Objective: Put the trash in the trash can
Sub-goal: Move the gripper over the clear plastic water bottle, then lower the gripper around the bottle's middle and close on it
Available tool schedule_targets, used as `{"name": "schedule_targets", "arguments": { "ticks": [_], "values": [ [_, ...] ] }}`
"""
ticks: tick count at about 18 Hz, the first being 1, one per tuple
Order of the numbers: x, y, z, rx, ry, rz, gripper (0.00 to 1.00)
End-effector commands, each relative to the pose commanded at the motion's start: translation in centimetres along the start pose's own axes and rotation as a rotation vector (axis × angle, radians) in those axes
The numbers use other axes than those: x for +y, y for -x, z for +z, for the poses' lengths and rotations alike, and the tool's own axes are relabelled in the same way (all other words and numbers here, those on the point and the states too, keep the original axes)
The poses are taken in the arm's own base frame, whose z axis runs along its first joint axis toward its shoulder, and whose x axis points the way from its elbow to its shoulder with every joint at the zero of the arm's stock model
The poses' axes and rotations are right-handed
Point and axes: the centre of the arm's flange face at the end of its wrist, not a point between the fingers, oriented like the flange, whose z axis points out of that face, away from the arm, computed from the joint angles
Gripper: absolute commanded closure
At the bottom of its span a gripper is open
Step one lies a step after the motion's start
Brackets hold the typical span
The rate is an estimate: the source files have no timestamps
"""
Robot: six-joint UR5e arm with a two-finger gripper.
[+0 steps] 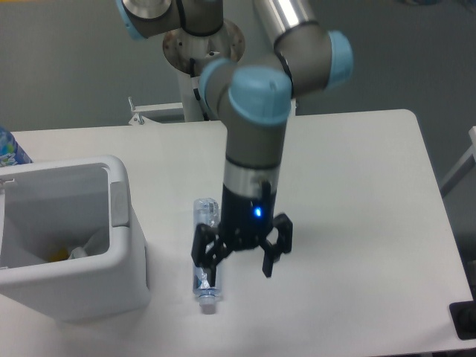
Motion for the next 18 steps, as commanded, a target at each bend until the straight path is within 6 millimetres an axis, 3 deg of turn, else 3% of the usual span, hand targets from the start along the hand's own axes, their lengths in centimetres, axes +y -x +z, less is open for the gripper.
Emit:
{"name": "schedule_targets", "arguments": {
  "ticks": [4,9,14,18],
  "values": [
    [1.1,0.2,5.0,0.011,0.067,0.036,0.0],
    [2.8,-2.5,9.6,-0.05,0.147,0.079,0.0],
    [4.4,-4.7,12.6,-0.058,0.197,0.099,0.0],
    [4.9,-5.1,13.0,-0.071,0.21,0.104,0.0]
  ]
}}
